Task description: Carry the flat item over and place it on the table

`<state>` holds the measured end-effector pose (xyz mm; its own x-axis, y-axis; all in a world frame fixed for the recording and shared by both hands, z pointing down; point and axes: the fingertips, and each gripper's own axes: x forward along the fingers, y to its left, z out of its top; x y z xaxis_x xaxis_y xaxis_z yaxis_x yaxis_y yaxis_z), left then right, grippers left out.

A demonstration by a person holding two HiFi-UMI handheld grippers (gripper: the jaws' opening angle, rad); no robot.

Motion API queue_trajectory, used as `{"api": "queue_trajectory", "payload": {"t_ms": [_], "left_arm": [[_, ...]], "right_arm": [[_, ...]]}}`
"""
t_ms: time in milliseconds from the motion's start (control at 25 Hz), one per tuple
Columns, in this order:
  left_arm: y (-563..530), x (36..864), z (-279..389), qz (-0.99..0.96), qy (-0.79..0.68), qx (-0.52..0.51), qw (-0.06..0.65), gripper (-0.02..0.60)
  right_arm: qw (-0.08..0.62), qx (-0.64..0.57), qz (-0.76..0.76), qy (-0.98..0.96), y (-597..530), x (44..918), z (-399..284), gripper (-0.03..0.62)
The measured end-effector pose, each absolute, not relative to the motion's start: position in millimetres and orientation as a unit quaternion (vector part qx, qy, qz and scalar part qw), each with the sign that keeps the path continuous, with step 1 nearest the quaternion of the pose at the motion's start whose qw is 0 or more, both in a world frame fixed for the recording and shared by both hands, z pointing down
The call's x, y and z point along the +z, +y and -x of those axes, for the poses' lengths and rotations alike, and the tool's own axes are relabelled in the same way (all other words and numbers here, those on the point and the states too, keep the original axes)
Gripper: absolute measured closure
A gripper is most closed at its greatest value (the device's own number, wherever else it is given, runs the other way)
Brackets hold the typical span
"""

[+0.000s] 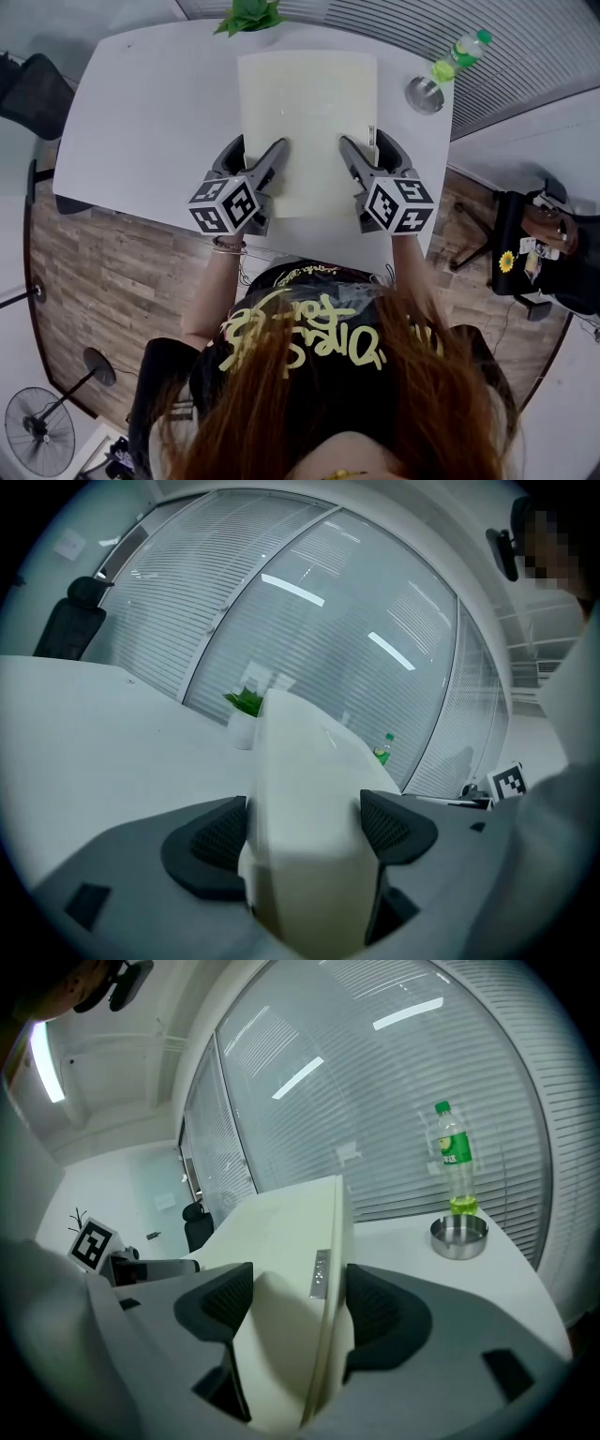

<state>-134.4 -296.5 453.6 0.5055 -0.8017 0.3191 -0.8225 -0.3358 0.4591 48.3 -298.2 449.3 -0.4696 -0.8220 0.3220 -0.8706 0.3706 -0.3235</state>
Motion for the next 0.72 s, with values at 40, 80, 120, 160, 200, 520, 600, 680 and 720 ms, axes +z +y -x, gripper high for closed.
{"api": "queue_trajectory", "payload": {"t_ms": [40, 80, 120, 160, 200, 520, 600, 680, 720], "left_arm": [[-297.1, 454.6, 134.5, -0.816, -0.497, 0.020, 0.295, 0.201], [-297.6, 455.5, 134.5, -0.815, -0.497, 0.022, 0.298, 0.201], [-298.0, 456.2, 134.2, -0.814, -0.497, 0.025, 0.300, 0.201], [-298.6, 456.9, 134.0, -0.813, -0.497, 0.027, 0.301, 0.201], [-299.2, 457.6, 133.7, -0.812, -0.498, 0.029, 0.303, 0.201], [-304.3, 464.4, 133.1, -0.805, -0.501, 0.045, 0.315, 0.201], [-305.1, 466.9, 132.5, -0.803, -0.500, 0.050, 0.321, 0.201], [-306.1, 468.7, 132.3, -0.801, -0.500, 0.053, 0.325, 0.201], [-306.5, 469.2, 132.4, -0.800, -0.500, 0.055, 0.326, 0.201]], "right_arm": [[0.054, 0.230, -0.512, -0.825, -298.8, 450.2, -48.1, 0.279], [0.055, 0.232, -0.513, -0.825, -299.3, 450.9, -48.0, 0.279], [0.055, 0.233, -0.513, -0.825, -299.8, 451.6, -48.2, 0.279], [0.056, 0.235, -0.513, -0.824, -300.4, 452.4, -48.4, 0.279], [0.056, 0.236, -0.513, -0.824, -301.0, 453.1, -48.5, 0.279], [0.063, 0.251, -0.512, -0.819, -306.4, 460.1, -48.7, 0.279], [0.066, 0.258, -0.511, -0.817, -307.4, 462.7, -49.3, 0.279], [0.069, 0.264, -0.510, -0.816, -308.6, 464.6, -49.5, 0.279], [0.070, 0.265, -0.510, -0.815, -309.1, 465.2, -49.4, 0.279]]}}
